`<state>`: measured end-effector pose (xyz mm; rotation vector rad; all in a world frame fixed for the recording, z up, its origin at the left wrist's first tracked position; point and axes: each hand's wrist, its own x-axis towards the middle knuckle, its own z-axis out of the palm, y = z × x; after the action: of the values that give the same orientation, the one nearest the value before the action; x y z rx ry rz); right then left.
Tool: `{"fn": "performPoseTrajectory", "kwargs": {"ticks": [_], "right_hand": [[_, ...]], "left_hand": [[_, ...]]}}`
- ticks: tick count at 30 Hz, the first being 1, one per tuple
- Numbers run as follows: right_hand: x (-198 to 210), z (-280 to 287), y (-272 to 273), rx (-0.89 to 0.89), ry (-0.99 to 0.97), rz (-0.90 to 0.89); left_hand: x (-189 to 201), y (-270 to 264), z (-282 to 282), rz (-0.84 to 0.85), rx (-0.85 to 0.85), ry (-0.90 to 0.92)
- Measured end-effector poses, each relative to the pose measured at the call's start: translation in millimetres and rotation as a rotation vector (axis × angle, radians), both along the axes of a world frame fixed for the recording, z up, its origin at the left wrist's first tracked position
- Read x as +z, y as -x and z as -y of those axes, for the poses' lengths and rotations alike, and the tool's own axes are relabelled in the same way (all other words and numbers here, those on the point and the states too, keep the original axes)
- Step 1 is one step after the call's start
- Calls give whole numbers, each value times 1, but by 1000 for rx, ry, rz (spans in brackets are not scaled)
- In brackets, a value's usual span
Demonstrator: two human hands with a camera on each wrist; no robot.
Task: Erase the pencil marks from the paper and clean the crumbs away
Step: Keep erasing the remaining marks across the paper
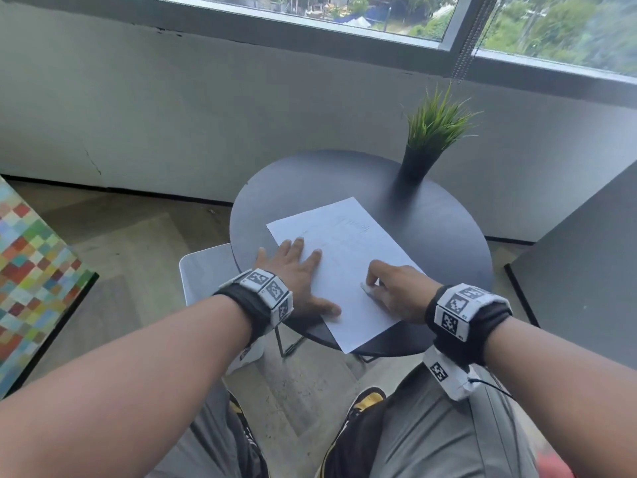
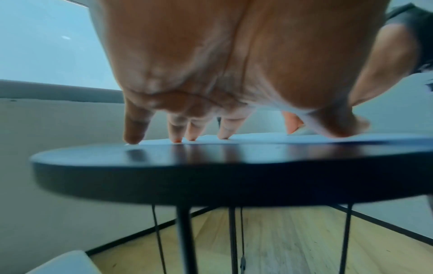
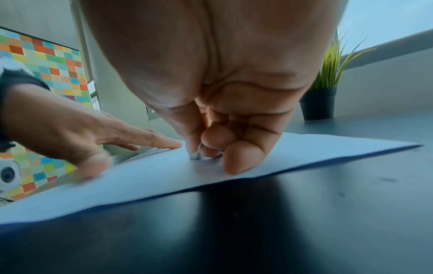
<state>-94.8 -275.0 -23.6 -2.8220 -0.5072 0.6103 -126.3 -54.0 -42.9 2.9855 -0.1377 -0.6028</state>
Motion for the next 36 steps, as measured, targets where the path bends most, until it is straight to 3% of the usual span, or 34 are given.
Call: {"fn": "performPoseTrajectory", "kwargs": {"ticks": [2, 7, 12, 17, 21, 24, 28, 33, 36], "right_hand": [[-1, 1, 1, -11, -12, -32], [8, -24, -3, -44, -131, -10], [-2, -55, 14, 186, -38, -20], [0, -38, -13, -39, -40, 11], [-2, -34, -18, -90, -34, 32], [-2, -49, -4, -14, -46, 42], [-5, -73, 17, 297, -33, -18], [3, -60, -19, -26, 9, 94], [3, -73, -1, 156, 0, 74]], "left_hand": [[-3, 1, -5, 4, 48, 12], [-3, 2, 1, -28, -70, 17], [-4, 4, -2, -27, -99, 40], [-8, 5, -8, -5, -57, 24], [-10, 6, -16, 6, -24, 21], [-10, 7, -14, -7, -29, 17], [-7, 8, -14, -25, -48, 16], [-3, 7, -12, -38, -54, 10], [0, 8, -11, -47, -55, -7]]}}
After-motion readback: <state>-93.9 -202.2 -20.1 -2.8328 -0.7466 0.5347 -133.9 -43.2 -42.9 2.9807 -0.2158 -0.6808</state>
